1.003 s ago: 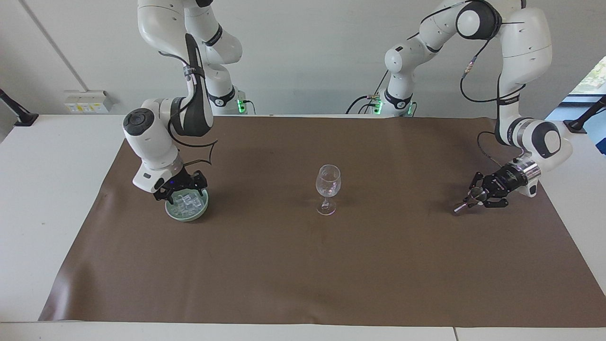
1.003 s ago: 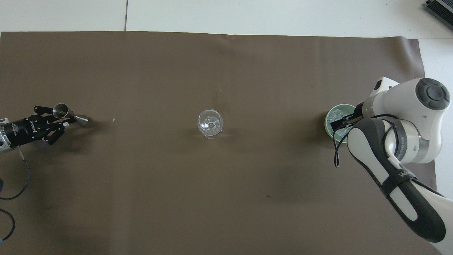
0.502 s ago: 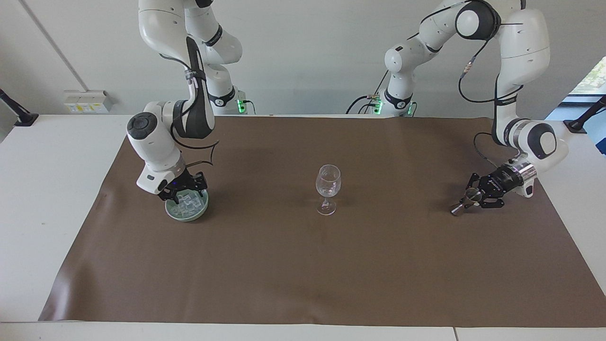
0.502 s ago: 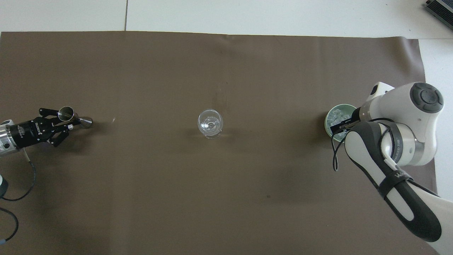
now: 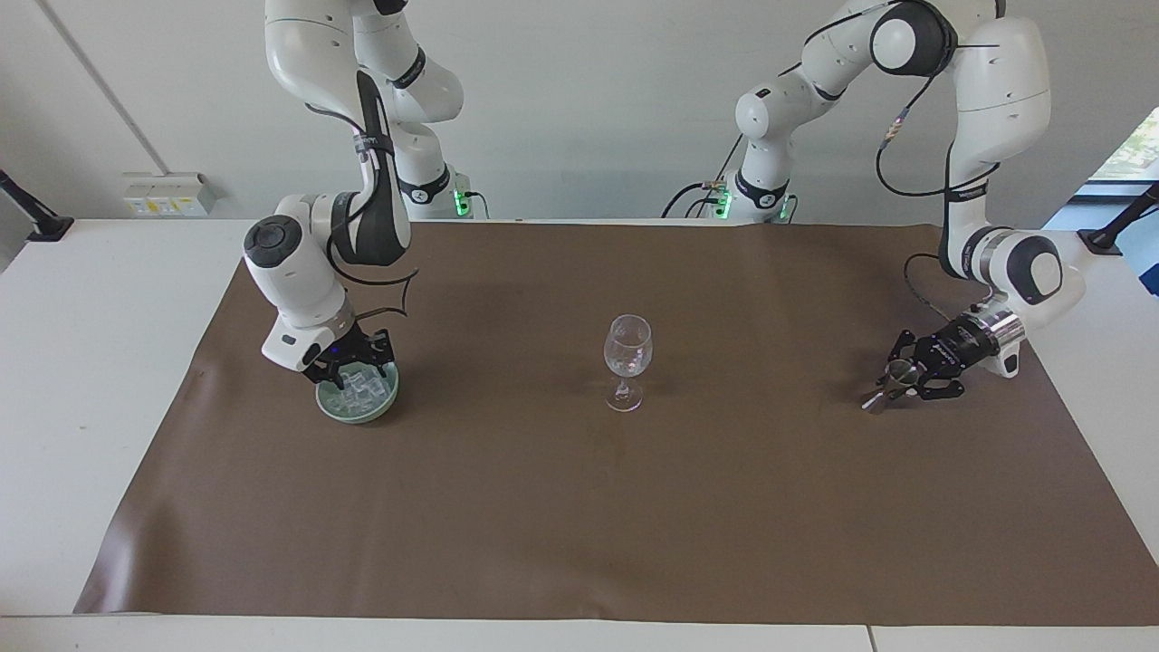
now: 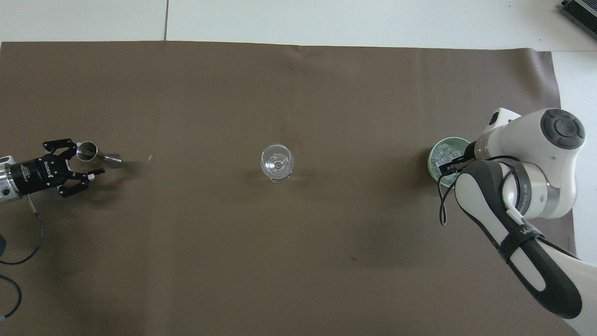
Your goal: Pour wine and add ice with both arms
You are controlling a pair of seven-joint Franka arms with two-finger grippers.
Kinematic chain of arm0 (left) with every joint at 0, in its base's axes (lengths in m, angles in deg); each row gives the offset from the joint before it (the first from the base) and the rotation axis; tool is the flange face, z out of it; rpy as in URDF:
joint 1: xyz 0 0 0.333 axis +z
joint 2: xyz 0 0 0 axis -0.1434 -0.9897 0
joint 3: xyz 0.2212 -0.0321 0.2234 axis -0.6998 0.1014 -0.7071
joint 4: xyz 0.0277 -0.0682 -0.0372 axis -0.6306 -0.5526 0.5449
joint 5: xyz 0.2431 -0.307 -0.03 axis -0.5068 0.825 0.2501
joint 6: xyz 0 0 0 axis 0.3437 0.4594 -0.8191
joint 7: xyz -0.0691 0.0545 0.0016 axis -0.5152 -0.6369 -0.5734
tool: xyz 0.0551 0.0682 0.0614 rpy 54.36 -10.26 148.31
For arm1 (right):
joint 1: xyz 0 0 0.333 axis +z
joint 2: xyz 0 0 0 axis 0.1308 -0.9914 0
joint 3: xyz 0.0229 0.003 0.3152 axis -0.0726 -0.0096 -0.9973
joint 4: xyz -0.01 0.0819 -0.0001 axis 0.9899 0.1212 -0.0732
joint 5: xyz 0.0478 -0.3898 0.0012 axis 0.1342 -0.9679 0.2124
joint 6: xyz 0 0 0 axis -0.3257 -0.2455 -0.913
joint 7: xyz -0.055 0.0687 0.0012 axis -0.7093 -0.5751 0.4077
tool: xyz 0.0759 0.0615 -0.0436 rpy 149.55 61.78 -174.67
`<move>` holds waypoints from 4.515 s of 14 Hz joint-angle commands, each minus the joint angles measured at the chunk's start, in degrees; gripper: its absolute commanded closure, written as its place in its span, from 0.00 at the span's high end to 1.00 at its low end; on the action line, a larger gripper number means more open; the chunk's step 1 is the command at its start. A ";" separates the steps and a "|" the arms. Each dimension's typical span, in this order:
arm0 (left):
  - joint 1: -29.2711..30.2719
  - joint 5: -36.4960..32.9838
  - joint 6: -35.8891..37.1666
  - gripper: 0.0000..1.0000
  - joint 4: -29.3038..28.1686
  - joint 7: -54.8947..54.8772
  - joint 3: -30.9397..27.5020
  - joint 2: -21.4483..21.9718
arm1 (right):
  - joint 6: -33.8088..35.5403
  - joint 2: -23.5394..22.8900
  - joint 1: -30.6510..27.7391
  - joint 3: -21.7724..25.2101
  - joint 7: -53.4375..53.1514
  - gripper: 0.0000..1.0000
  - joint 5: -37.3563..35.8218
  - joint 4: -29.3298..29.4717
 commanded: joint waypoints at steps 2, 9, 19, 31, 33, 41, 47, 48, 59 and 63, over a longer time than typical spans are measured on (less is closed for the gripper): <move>0.19 -6.09 -0.73 1.00 2.92 -4.90 -0.31 0.41 | -1.03 0.04 -0.72 -0.16 1.80 0.52 -0.70 -0.30; -3.31 -24.61 -0.81 1.00 14.06 -14.50 -0.31 1.37 | -1.03 -0.14 -0.72 -0.16 1.72 0.40 -0.70 0.14; -14.46 -45.18 -0.98 1.00 25.34 -26.33 0.13 7.94 | 0.19 -0.23 -0.72 -0.24 1.72 0.18 -0.70 1.98; -30.04 -63.93 5.31 1.00 30.26 -36.30 -1.19 17.62 | 11.79 3.11 -0.28 -1.55 -8.71 0.00 0.45 10.93; -31.53 -64.29 8.58 1.00 31.31 -37.00 -2.50 21.47 | 14.86 2.94 -0.28 -4.27 -16.17 0.00 0.36 15.59; -31.54 -68.39 18.96 1.00 29.82 -45.61 -2.16 28.53 | 14.97 1.36 1.65 -17.80 -42.37 0.00 -0.08 24.13; -30.66 -70.27 23.26 1.00 35.88 -46.41 -1.45 24.92 | 9.34 -0.48 2.44 -29.50 -65.23 0.00 -0.78 26.58; -30.40 -70.18 23.18 1.00 35.62 -45.97 -1.28 25.19 | 9.16 -1.01 2.70 -30.21 -66.91 0.00 -0.78 27.29; -30.40 -70.09 23.18 1.00 30.26 -45.97 -1.28 30.11 | 3.36 -6.11 7.10 -32.50 -75.89 0.00 -8.78 27.65; -30.48 -70.09 23.44 1.00 32.45 -45.88 -0.75 38.87 | 3.01 -7.61 7.71 -33.29 -76.16 0.00 -10.71 27.83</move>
